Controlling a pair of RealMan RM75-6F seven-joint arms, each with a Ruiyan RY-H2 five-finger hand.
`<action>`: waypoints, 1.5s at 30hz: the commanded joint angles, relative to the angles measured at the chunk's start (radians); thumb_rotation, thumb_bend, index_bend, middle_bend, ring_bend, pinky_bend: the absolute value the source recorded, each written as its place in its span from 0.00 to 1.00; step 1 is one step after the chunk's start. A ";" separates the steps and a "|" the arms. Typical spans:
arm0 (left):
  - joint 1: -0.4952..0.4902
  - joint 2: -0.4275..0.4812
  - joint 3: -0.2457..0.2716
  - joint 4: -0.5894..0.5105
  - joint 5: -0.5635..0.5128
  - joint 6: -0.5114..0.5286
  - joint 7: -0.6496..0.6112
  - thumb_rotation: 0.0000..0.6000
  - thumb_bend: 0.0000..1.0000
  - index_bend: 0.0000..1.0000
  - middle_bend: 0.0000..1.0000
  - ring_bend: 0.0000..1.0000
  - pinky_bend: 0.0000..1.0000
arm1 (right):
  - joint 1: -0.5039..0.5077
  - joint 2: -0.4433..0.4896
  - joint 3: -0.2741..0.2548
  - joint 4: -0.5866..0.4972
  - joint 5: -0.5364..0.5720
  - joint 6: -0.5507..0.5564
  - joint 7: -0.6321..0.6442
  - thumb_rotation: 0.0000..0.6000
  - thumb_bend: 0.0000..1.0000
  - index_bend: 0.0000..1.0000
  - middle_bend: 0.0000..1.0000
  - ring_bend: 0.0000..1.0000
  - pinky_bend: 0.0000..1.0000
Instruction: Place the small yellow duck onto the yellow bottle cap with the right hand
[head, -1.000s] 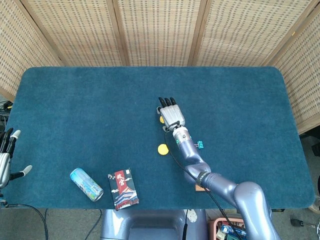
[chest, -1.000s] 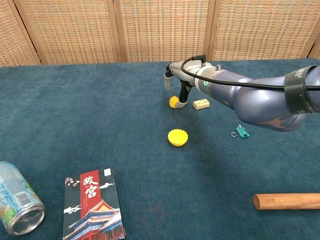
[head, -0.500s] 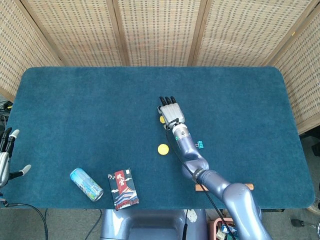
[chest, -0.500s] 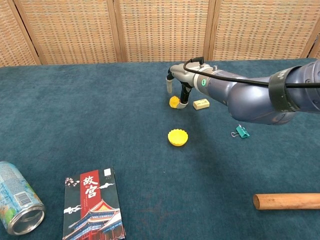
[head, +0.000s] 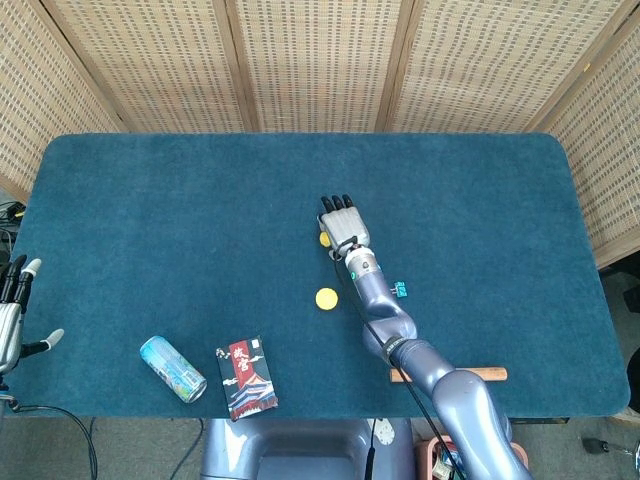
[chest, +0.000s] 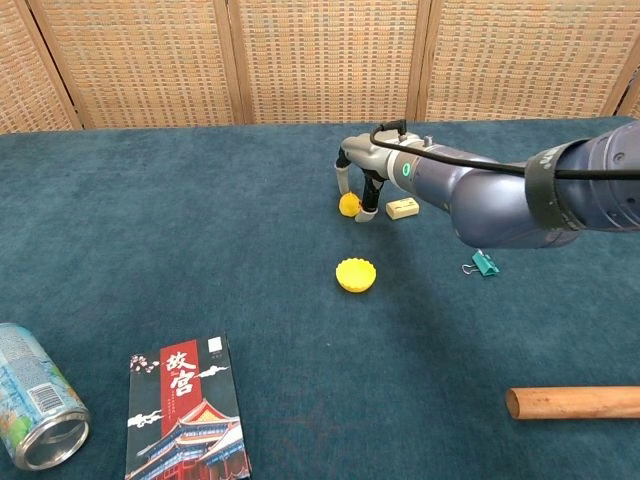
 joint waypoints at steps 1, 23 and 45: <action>-0.001 0.000 0.000 0.000 0.000 -0.001 0.000 1.00 0.10 0.00 0.00 0.00 0.00 | 0.004 -0.006 -0.001 0.011 -0.011 -0.003 0.013 1.00 0.20 0.42 0.06 0.00 0.05; -0.005 0.002 0.000 0.001 -0.006 -0.010 -0.011 1.00 0.11 0.00 0.00 0.00 0.00 | 0.005 -0.021 -0.001 0.025 -0.051 0.014 0.034 1.00 0.20 0.55 0.13 0.00 0.08; -0.009 0.006 0.017 -0.012 0.035 -0.007 -0.029 1.00 0.11 0.00 0.00 0.00 0.00 | -0.199 0.253 -0.039 -0.649 0.031 0.318 -0.299 1.00 0.20 0.56 0.14 0.00 0.08</action>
